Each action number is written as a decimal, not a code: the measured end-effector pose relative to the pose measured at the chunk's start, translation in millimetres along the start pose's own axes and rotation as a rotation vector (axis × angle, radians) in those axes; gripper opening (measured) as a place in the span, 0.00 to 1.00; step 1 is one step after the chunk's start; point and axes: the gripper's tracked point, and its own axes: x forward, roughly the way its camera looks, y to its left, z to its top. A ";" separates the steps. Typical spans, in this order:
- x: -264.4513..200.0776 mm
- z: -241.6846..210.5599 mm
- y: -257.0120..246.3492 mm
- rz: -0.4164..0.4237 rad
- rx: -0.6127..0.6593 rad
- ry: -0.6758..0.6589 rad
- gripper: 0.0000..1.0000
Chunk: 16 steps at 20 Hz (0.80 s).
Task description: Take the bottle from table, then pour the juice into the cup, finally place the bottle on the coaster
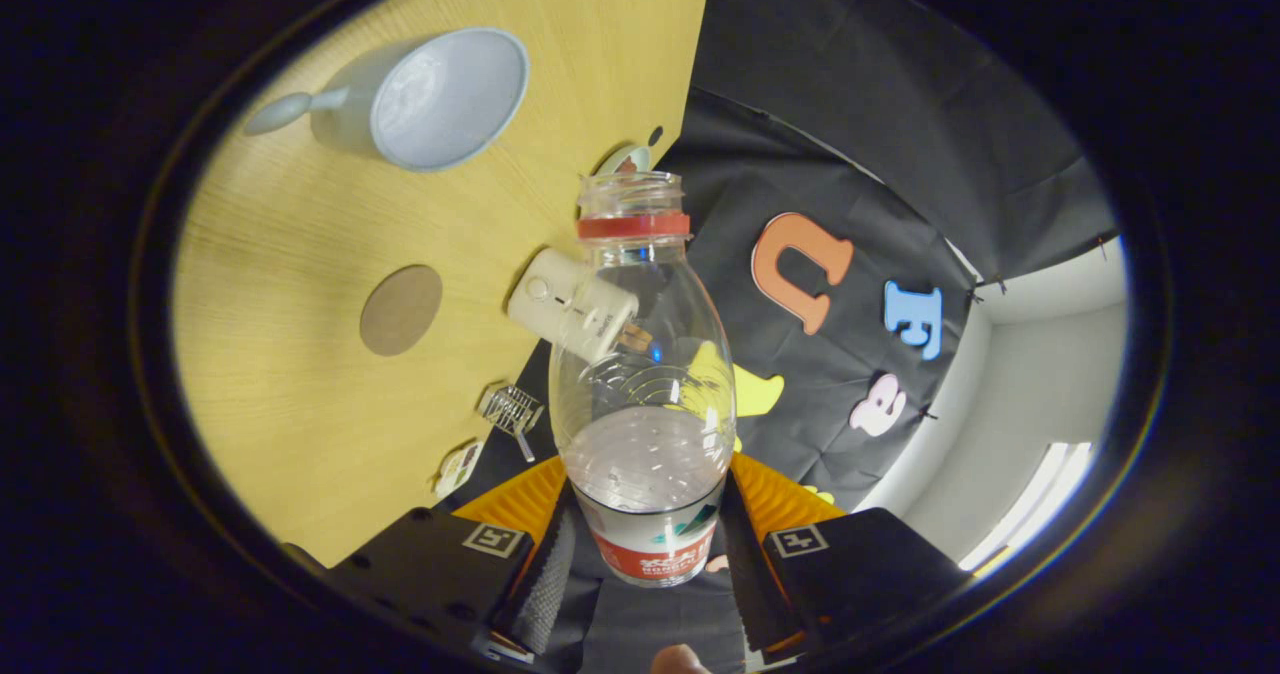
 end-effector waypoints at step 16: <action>-2.5 5.5 -1.7 -0.008 -0.007 -0.002 0.74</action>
